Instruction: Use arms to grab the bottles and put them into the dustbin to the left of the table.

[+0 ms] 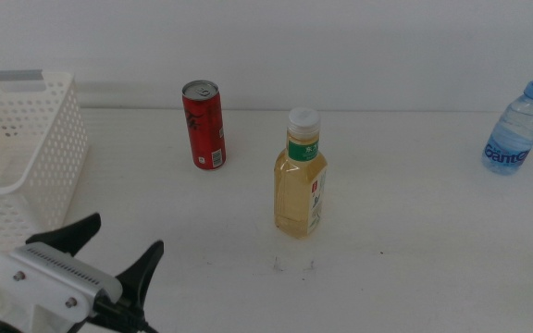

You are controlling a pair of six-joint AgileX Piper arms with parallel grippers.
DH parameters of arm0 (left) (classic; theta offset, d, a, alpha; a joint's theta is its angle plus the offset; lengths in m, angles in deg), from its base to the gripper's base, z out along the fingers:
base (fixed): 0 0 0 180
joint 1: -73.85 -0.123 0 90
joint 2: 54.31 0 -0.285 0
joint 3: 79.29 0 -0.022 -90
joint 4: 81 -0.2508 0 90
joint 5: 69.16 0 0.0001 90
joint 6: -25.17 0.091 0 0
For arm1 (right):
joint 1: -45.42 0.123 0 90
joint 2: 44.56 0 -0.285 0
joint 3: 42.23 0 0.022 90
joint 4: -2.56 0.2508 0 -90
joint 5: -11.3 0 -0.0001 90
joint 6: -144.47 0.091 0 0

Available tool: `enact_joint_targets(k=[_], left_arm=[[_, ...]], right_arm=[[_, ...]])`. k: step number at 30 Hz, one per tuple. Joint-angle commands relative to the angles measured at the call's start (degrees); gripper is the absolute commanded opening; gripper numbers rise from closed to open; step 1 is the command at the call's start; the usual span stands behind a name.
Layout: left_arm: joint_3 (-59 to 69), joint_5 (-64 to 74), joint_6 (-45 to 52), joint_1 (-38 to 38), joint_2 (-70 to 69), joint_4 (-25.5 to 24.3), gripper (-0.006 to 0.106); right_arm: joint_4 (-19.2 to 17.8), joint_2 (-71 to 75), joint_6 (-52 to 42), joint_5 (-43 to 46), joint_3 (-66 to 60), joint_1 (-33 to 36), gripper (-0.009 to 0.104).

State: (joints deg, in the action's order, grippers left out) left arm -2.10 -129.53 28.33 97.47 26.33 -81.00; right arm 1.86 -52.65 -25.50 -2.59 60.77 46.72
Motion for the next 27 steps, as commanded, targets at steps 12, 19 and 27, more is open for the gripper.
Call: enact_joint_targets(k=[12,19,27], left_arm=[[0.02,-9.59,-1.69,0.36,11.26,4.33,0.094],[0.02,-9.59,-1.69,0.36,11.26,4.77,0.094],[-4.35,-6.27,-1.87,0.36,11.82,5.46,0.094]], right_arm=[[-0.59,0.3,-0.45,0.34,-0.22,-0.31,0.081],[-0.59,0.3,-0.45,0.34,-0.22,-0.31,0.081],[-0.59,0.3,-0.45,0.34,-0.22,-0.31,0.081]])
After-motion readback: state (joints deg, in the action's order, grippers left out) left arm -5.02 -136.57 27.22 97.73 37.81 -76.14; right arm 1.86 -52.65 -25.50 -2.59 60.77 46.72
